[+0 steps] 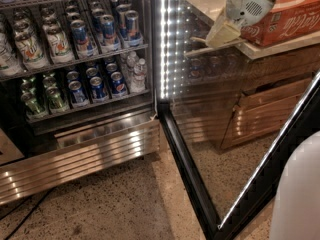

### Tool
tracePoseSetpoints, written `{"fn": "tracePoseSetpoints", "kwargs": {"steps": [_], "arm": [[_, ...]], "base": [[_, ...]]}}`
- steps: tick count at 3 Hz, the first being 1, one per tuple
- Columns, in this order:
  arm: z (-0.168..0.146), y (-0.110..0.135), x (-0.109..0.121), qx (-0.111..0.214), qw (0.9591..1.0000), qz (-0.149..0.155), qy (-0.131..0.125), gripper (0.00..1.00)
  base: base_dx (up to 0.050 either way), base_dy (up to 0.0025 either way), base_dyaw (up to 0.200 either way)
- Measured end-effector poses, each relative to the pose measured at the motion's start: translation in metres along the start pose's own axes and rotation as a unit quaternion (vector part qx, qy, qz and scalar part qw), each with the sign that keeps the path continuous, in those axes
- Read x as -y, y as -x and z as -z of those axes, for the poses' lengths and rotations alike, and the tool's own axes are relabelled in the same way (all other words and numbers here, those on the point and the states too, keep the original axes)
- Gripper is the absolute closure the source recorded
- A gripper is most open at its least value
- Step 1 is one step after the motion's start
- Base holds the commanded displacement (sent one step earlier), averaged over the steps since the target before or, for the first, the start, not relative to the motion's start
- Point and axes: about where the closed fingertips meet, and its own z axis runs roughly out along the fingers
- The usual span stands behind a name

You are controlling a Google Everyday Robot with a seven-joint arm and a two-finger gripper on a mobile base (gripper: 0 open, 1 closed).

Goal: Close right fridge door

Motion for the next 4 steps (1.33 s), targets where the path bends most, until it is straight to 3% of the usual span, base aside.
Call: {"fn": "tracePoseSetpoints", "kwargs": {"steps": [2,4], "arm": [[0.0,0.0,0.0,0.0,1.0,0.0,0.0,1.0],[0.0,0.0,0.0,0.0,1.0,0.0,0.0,1.0]], "base": [[-0.05,-0.00003,0.0],[0.0,0.0002,0.196]]}}
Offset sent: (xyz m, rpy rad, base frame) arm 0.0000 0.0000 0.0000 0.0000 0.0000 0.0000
